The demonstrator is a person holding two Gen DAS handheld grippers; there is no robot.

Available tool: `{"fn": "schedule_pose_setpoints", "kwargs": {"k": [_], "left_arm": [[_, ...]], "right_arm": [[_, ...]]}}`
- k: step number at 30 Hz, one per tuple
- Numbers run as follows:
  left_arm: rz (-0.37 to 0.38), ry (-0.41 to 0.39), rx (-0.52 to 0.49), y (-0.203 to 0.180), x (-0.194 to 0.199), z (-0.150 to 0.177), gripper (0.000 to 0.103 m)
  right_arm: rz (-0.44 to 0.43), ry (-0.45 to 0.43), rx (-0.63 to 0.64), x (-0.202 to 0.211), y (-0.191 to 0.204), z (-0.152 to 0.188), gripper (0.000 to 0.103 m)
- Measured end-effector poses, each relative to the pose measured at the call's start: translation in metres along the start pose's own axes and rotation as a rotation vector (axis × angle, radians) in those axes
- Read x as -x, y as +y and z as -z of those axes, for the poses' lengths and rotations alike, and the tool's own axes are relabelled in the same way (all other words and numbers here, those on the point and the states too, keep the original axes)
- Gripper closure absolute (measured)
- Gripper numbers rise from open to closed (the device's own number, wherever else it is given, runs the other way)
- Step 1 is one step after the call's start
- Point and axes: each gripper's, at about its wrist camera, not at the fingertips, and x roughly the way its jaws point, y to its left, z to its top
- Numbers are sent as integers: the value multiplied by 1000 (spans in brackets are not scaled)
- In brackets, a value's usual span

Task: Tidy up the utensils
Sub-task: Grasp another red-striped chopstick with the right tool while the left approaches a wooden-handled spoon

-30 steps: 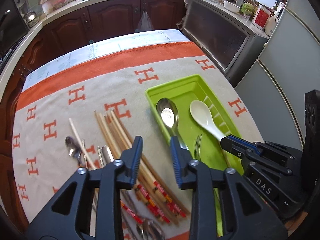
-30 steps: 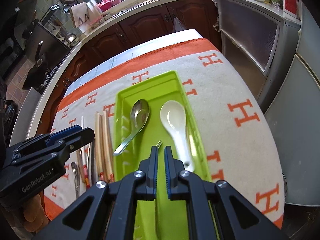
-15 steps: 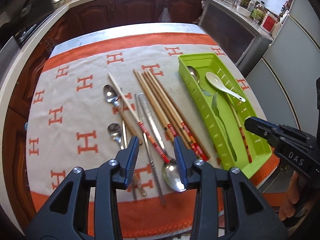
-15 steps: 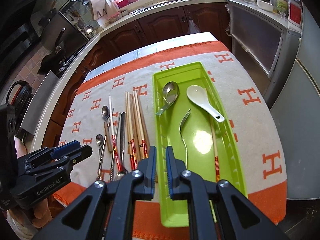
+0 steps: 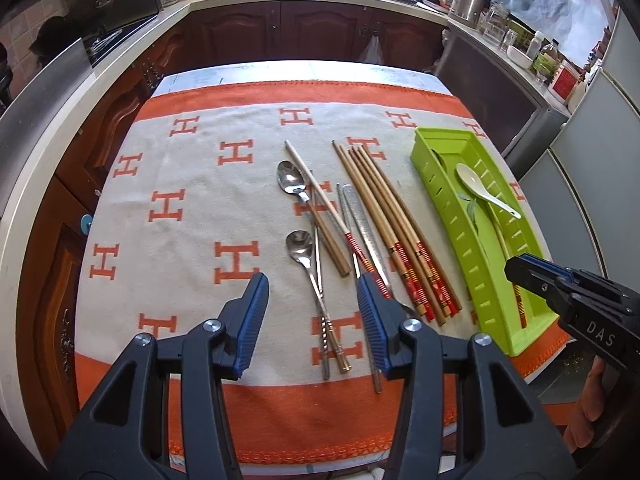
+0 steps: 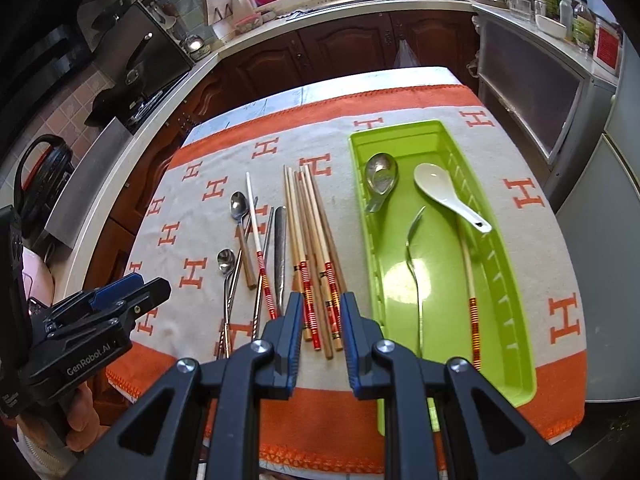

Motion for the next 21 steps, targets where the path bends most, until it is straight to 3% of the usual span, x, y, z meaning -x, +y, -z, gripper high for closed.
{"fn": "schedule_pose_setpoints", "kwargs": {"k": [13, 21], "left_arm": [[22, 55, 84, 45, -33, -1, 60], [31, 93, 106, 58, -59, -1, 60]], "right_arm": [[22, 83, 37, -38, 29, -7, 85], [-14, 151, 54, -69, 37, -10, 85]]}}
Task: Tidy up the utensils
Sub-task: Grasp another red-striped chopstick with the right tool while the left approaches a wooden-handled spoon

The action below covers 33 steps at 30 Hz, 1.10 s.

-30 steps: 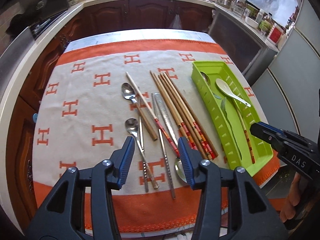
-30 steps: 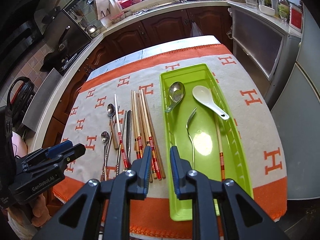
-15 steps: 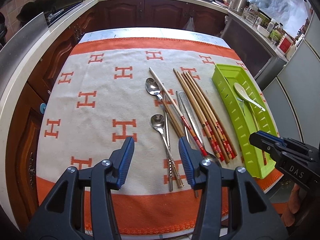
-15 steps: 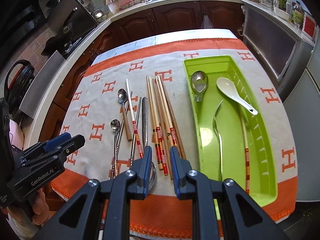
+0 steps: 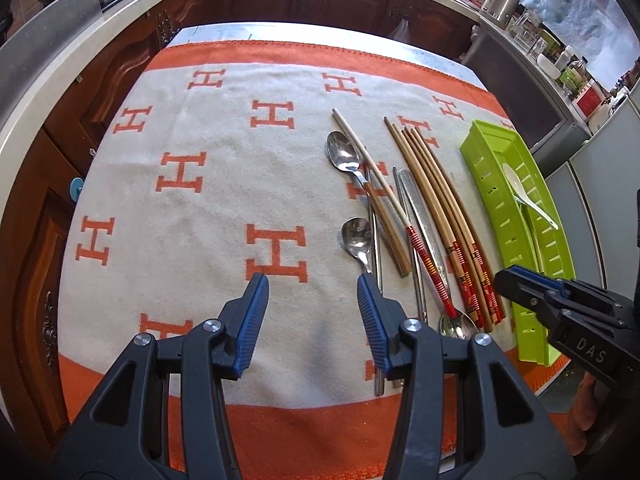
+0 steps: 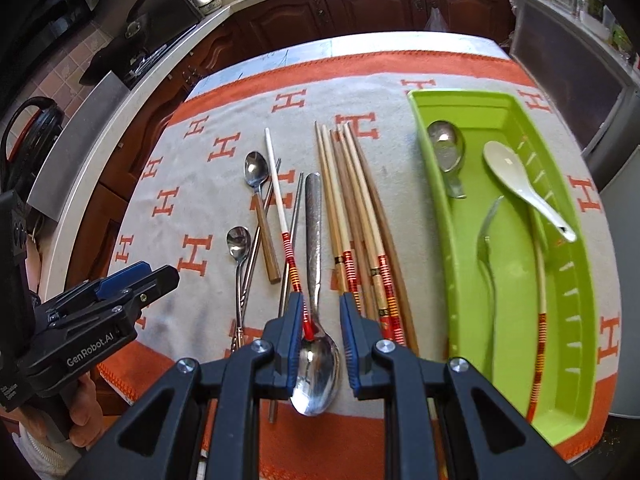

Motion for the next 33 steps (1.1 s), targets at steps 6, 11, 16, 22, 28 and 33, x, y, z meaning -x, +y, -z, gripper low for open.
{"fn": "schedule_pose_setpoints", "kwargs": {"k": [6, 11, 16, 22, 28, 33], "left_arm": [[1, 20, 3, 3, -14, -3, 60], [4, 30, 9, 3, -23, -7, 60], [16, 35, 23, 6, -29, -13, 60], [45, 30, 46, 7, -33, -29, 60], [84, 39, 54, -2, -42, -51, 60], [87, 55, 65, -7, -52, -61, 60]], "right_arm": [[-23, 43, 24, -27, 7, -10, 85], [-48, 56, 44, -43, 13, -22, 85], [-49, 83, 72, -58, 18, -28, 84], [-31, 61, 116, -59, 23, -29, 85], [22, 66, 236, -62, 35, -26, 96], [5, 72, 272, -67, 39, -23, 97]]}}
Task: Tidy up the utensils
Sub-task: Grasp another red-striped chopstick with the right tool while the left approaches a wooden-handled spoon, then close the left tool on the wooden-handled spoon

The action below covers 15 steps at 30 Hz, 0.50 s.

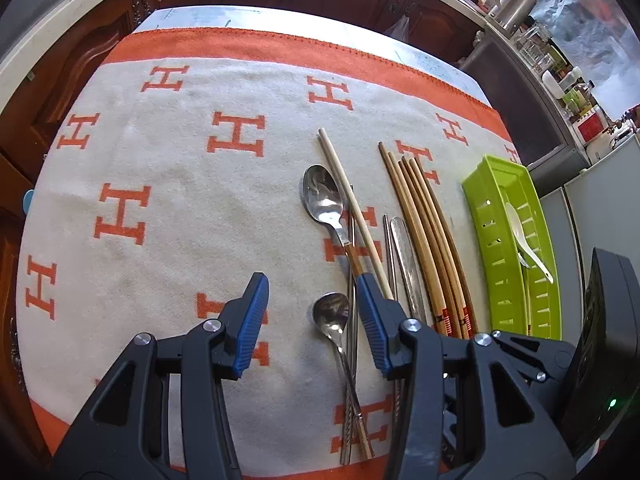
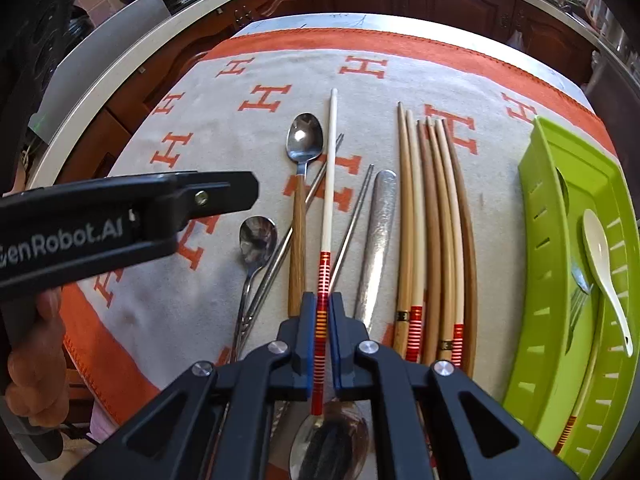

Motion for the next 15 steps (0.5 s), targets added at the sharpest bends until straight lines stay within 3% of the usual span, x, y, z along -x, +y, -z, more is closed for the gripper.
{"fn": "schedule_pose_setpoints", "kwargs": {"k": [7, 15], "left_arm": [[-12, 24, 15, 1, -11, 0, 60], [-7, 39, 12, -8, -21, -4, 60]], "right_arm": [[-30, -17, -36, 0, -5, 1, 98], [-71, -128, -131, 35, -25, 8, 98]]}}
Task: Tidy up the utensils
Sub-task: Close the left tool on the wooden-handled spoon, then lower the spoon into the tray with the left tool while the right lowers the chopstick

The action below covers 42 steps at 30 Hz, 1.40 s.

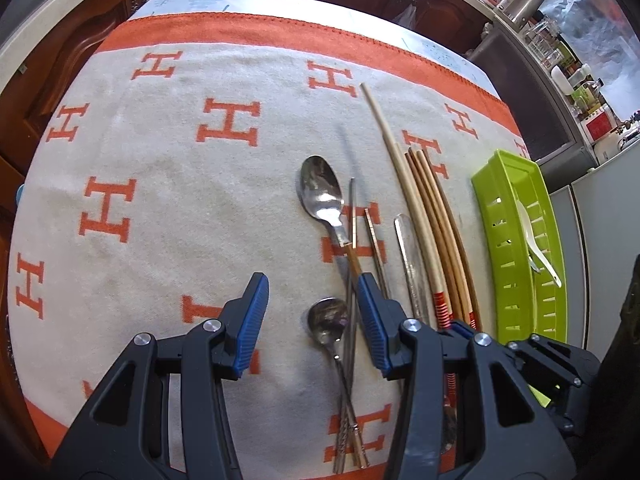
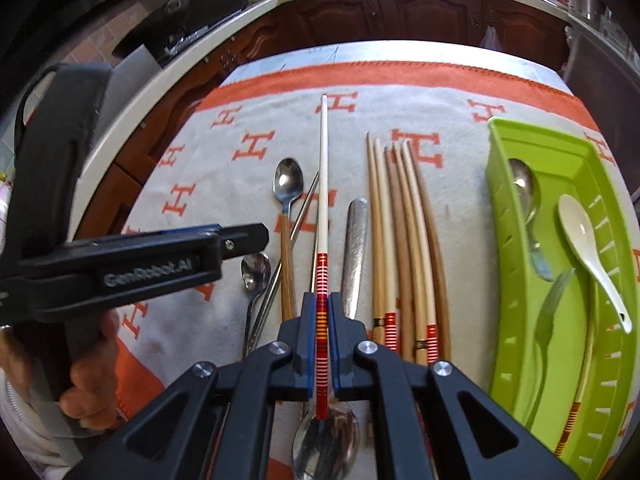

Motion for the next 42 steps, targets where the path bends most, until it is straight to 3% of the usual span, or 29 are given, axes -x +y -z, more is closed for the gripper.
{"fn": "schedule_pose_setpoints", "kwargs": {"k": [3, 9, 11, 13, 15, 19, 24, 33, 42], "left_arm": [[17, 9, -1, -6, -4, -2, 60], [-30, 19, -12, -20, -20, -7, 62], [-50, 12, -11, -23, -24, -9, 71], [-53, -2, -12, -24, -25, -9, 90], [-36, -2, -6, -25, -26, -9, 96], [-41, -18, -10, -25, -25, -8, 98], [8, -8, 26, -19, -20, -7, 98], [51, -50, 31, -27, 18, 2, 98], [137, -98, -74, -88, 71, 17, 98]], "right_arm": [[-5, -26, -20, 10, -5, 0, 98], [-16, -53, -35, 22, -11, 2, 98], [-19, -57, -41, 23, -13, 4, 98], [-23, -60, -48, 25, -16, 5, 98], [-28, -62, -54, 26, -19, 6, 98], [-34, -67, -63, 27, -22, 7, 98], [-49, -79, -74, 32, -25, 9, 98], [-65, -126, -97, 55, -30, 14, 98], [-30, -189, -159, 94, -53, 32, 98]]}}
